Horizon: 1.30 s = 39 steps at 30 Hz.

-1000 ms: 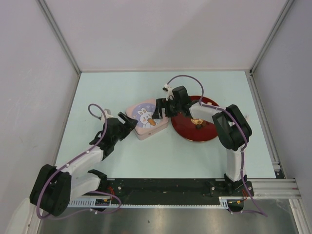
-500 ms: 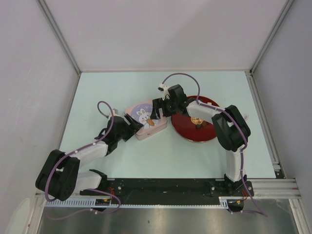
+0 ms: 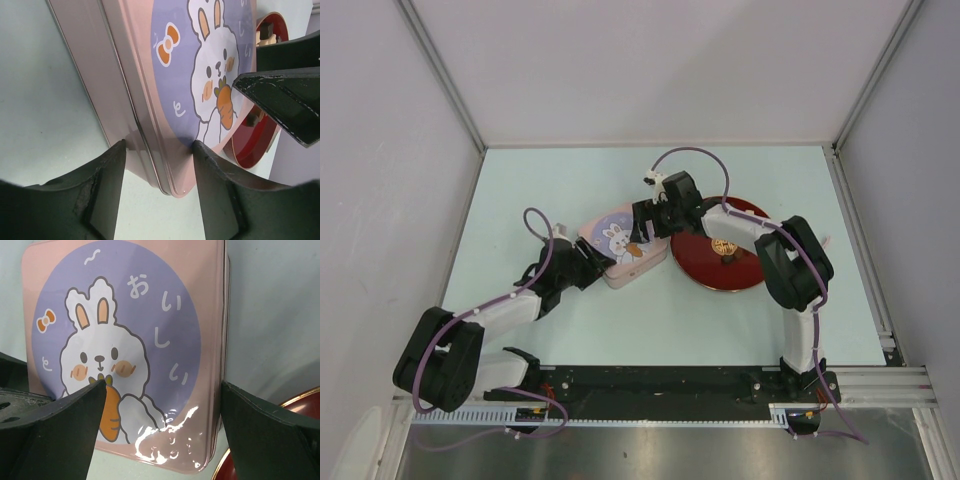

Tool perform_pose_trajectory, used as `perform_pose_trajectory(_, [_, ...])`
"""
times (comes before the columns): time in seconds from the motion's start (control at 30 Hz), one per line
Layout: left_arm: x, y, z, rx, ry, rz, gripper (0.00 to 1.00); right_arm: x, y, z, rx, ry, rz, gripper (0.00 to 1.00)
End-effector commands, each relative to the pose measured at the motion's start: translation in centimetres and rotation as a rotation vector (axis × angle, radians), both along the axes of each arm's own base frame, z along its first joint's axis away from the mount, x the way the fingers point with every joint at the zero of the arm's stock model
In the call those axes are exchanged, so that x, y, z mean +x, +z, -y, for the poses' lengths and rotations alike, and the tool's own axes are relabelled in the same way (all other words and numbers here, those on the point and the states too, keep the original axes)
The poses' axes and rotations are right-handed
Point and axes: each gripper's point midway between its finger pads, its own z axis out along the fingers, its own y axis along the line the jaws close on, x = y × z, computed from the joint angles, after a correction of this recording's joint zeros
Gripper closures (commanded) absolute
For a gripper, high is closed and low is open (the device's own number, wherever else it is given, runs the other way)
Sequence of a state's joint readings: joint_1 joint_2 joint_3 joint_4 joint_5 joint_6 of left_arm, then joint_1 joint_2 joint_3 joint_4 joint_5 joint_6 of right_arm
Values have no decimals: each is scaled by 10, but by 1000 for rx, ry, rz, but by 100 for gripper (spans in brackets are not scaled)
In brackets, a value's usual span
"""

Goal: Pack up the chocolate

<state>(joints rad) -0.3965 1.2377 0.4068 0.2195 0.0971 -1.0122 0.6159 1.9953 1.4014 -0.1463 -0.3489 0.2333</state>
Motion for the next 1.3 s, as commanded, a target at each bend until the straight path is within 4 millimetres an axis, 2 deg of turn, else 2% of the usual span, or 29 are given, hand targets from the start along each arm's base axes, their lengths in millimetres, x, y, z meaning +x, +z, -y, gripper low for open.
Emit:
perform_pose_trajectory(0.0, [11, 38, 18, -107, -44, 131, 42, -15, 16, -20, 16, 65, 7, 4])
perform_pose_trajectory(0.2, [-2, 21, 14, -103, -46, 93, 51, -19, 3, -14, -30, 49, -20, 4])
perform_pose_trajectory(0.37, [-17, -3, 8, -93, -29, 31, 60, -19, -5, -11, -51, 28, -33, 4])
perform_pose_trajectory(0.63, [-35, -39, -14, -28, 73, -108, 66, -19, -16, -8, -79, 16, -42, 4])
perform_pose_trajectory(0.73, [-35, -43, -19, -12, 104, -128, 67, -18, -15, -7, -83, 8, -36, 4])
perform_pose_trajectory(0.77, [-35, -43, -19, -13, 106, -132, 61, -17, -15, -6, -83, 5, -36, 4])
perform_pose_trajectory(0.83, [-32, -38, -18, -20, 107, -117, 57, -15, -9, -4, -73, -4, -33, 4])
perform_pose_trajectory(0.97, [-15, -11, -21, -27, 118, -30, 38, -10, 3, 0, -48, -19, -20, 4])
perform_pose_trajectory(1.17, [18, 32, -37, -28, 161, 98, 25, -3, 15, 4, -15, -29, -10, 4])
perform_pose_trajectory(1.27, [36, 43, -43, -39, 169, 134, 25, 0, 16, 5, -5, -31, -8, 4])
